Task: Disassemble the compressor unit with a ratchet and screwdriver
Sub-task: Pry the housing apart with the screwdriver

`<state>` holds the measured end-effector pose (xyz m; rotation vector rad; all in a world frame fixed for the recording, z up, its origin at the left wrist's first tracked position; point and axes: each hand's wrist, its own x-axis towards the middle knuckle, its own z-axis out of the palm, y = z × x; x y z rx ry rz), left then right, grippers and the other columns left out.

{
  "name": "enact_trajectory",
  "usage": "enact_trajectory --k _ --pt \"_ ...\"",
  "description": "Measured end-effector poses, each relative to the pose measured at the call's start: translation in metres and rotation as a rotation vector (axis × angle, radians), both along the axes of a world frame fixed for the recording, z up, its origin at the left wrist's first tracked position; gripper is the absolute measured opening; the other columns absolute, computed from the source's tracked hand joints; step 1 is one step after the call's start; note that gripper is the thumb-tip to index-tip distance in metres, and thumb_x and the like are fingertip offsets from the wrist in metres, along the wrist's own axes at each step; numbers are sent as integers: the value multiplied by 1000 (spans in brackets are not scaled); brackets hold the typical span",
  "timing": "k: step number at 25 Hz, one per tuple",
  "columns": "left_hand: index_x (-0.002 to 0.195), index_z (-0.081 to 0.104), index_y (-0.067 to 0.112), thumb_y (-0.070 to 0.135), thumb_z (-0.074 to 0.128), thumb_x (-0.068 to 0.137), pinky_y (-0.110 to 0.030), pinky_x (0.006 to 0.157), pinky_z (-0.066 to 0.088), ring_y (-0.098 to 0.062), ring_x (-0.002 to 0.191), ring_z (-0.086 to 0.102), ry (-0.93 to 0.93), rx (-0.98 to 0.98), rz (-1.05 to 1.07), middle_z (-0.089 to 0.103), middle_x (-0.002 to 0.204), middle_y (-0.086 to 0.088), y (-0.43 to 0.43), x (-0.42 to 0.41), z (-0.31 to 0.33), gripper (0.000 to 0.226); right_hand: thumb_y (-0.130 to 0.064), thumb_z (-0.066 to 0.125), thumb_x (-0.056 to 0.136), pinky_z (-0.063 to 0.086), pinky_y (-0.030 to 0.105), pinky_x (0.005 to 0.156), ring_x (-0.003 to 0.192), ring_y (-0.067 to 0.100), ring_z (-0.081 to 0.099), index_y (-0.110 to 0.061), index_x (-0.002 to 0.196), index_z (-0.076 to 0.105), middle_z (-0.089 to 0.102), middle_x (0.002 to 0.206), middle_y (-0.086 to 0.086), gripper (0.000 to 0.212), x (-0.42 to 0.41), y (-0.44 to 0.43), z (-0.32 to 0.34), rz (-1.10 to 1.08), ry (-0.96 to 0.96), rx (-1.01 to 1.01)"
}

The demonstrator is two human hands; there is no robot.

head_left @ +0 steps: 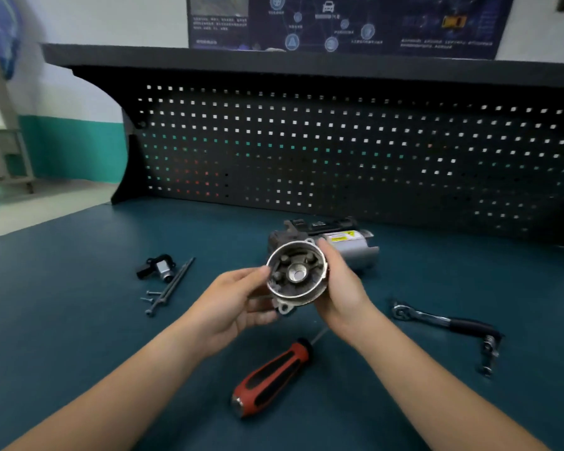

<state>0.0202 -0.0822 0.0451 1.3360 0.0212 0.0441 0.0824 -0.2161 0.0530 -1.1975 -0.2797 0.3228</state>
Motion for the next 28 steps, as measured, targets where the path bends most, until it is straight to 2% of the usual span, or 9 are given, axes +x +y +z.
enact_trajectory --k 3,6,9,13,16,18,21,24,28 --pt "91 63 3 16 49 95 -21 45 52 -17 54 65 47 -13 184 68 69 -8 54 -17 -10 20 -47 36 94 42 22 90 101 9 61 -24 107 61 69 102 -2 36 -16 13 -10 119 -34 -260" --pt "87 62 4 17 50 96 -17 41 48 -11 46 57 66 158 511 60 64 -6 123 -22 -11 21 -37 46 94 41 16 82 93 4 62 -24 100 61 69 106 0 21 -23 6 -17 81 -124 -430" --pt "78 59 2 19 50 96 -14 35 43 -7 32 49 211 487 727 52 60 -8 184 -26 -17 27 -19 60 89 43 5 72 87 -1 62 -25 82 66 70 93 -8 11 -36 0 -25 42 -339 -595" --pt "66 55 0 20 47 96 -17 35 43 -17 32 50 344 697 787 55 58 -12 217 -17 -37 37 -24 66 84 36 -2 77 84 -19 54 -27 97 69 63 91 -25 13 -51 -15 -37 41 -670 -859" --pt "70 56 -1 21 43 95 -32 68 44 -32 71 54 353 1015 830 57 76 -19 220 -1 -44 36 -23 65 84 27 -6 82 92 -32 42 -26 110 66 54 100 -33 26 -65 -32 -41 -46 -848 -876" --pt "77 57 -1 21 42 94 -36 73 39 -35 82 51 351 1106 834 56 87 -21 224 4 -49 32 -21 66 84 25 -5 87 102 -28 42 -23 114 65 51 104 -35 29 -75 -42 -41 -57 -925 -846" --pt "81 62 3 24 42 90 -39 72 43 -40 84 55 365 1161 872 59 91 -24 239 10 -61 30 -31 59 83 28 2 96 112 -13 45 -22 116 64 56 111 -26 35 -85 -54 -46 9 -1028 -899" --pt "72 61 2 28 41 87 -44 74 50 -41 78 58 363 1164 873 61 81 -23 256 19 -71 35 -30 58 84 29 7 100 115 -9 45 -22 118 63 61 120 -14 36 -85 -61 -51 50 -1043 -931" --pt "66 61 4 15 47 90 -43 72 49 -41 76 58 347 1122 912 62 76 -22 264 10 -68 30 -33 57 85 28 6 102 116 -11 43 -26 120 61 57 123 -18 36 -80 -63 -54 64 -1006 -958"
